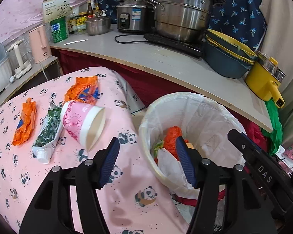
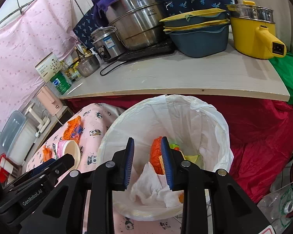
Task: Collect trash
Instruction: 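Move both open grippers back over the table toward the wrappers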
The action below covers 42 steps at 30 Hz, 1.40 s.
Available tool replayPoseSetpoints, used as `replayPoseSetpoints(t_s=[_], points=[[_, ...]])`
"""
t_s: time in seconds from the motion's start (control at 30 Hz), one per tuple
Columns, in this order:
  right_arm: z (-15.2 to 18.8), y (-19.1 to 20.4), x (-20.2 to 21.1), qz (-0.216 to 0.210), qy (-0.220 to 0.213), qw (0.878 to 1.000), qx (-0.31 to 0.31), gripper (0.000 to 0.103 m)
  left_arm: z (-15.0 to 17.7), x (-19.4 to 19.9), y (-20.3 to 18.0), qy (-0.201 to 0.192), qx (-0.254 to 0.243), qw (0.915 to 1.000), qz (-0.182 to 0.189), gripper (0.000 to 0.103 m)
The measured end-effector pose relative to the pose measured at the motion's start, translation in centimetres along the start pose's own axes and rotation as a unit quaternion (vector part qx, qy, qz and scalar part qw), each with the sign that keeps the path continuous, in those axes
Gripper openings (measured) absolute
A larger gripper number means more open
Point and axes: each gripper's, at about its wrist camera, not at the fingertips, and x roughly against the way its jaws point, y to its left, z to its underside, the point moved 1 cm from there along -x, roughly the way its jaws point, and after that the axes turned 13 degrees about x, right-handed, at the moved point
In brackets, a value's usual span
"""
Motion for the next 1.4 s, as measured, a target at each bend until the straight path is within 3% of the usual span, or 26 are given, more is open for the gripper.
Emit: replayPoseSetpoints(t_s=[0.37,0.7,1.4], points=[[0.0,4.2,1.2,-0.023,-0.001,0.999,0.036,0.035,0.2,1.7,3.5,-0.013,0.03,0.9993,-0.018,0.063],[0.6,10.0,1.5,-0.053,0.005,0.996,0.077,0.037,-0.1,4.1,9.2,-0.032,0.075,0.9958,-0.043,0.066],[2.0,19.5,-0.8,-0.088,0.036,0.985,0.142,0.045,-0.1,6.8,23.4,-0.047,0.183,0.977,-0.099,0.074]])
